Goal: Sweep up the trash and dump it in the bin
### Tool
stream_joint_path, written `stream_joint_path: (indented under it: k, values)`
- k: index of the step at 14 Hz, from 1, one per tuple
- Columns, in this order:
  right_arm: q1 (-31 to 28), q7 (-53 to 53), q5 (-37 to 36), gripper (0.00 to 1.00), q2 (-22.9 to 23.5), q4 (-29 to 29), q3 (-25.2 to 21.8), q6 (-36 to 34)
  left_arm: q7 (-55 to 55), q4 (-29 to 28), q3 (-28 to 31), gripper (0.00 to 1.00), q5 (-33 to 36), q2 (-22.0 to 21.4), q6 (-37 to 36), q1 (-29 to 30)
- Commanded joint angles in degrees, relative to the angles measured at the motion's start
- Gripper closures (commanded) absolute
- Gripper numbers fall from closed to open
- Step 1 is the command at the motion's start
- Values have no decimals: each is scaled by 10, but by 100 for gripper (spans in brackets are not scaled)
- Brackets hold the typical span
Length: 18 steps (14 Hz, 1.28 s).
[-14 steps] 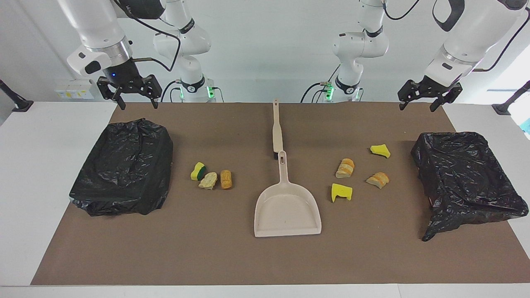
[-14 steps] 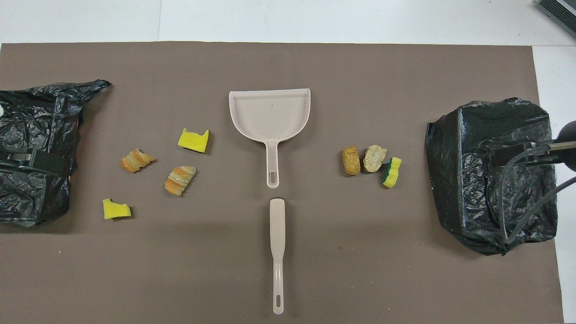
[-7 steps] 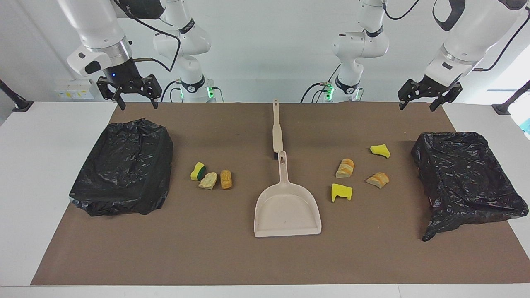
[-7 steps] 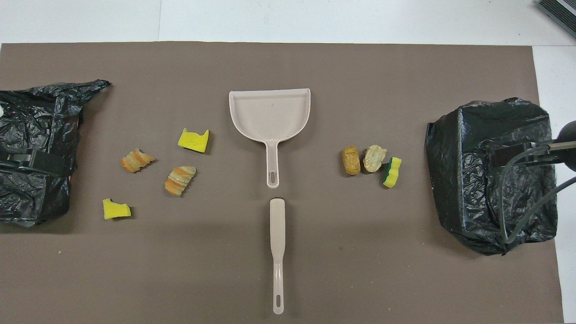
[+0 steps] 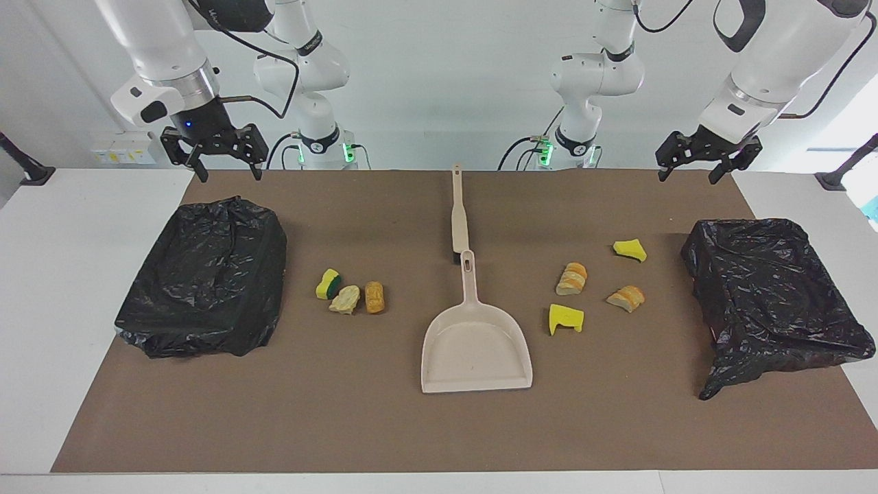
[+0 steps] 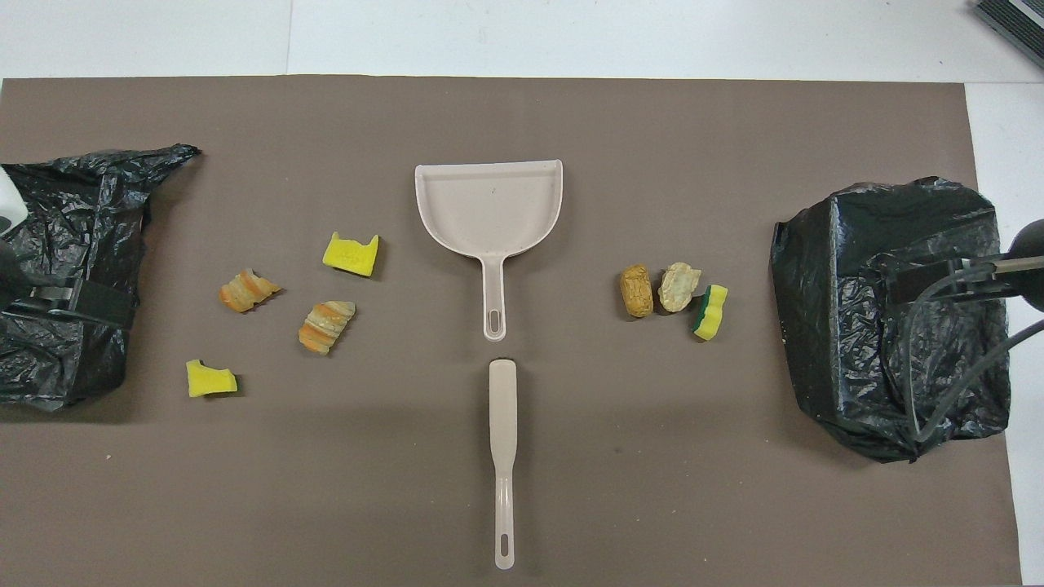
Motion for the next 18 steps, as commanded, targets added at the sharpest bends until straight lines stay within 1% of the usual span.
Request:
stream_joint_path:
  k: [1,3,5,6,7,8,10,13,15,18]
  values:
    - [-10,-19,2,0,-7,-7,2,-24,-9,-34,5,0,7,-25,8,-22]
    - [-5,-14,1,0,-12,-17,2,-23,-21,-50,4,0,1,-25,22,-39]
    - [-5,-17,1,0,-16,-22,2,-24,-22,-80,5,0,-4,-27,55,-75]
    - [-5,-18,1,0,-16,-24,2,-24,-23,-88,4,0,-6,-26,63,-82]
    - [-5,-18,1,0,-20,-28,3,-24,-33,-95,4,0,-7,-26,68,-106]
    - [-5,-18,2,0,-23,-33,3,-23,-61,-103,4,0,-8,-27,75,-125]
    - [-6,-18,2,0,-25,-36,3,-22,-128,-111,4,0,-10,-24,89,-180]
    - [-7,-18,2,0,-25,-36,3,-21,-237,-138,3,0,-36,-28,132,-232]
    - [-7,-19,2,0,-25,-36,3,-22,-254,-157,4,0,-36,-24,142,-286]
    - [-7,-19,2,0,-26,-36,3,-22,-296,-198,3,0,-36,-23,189,-324]
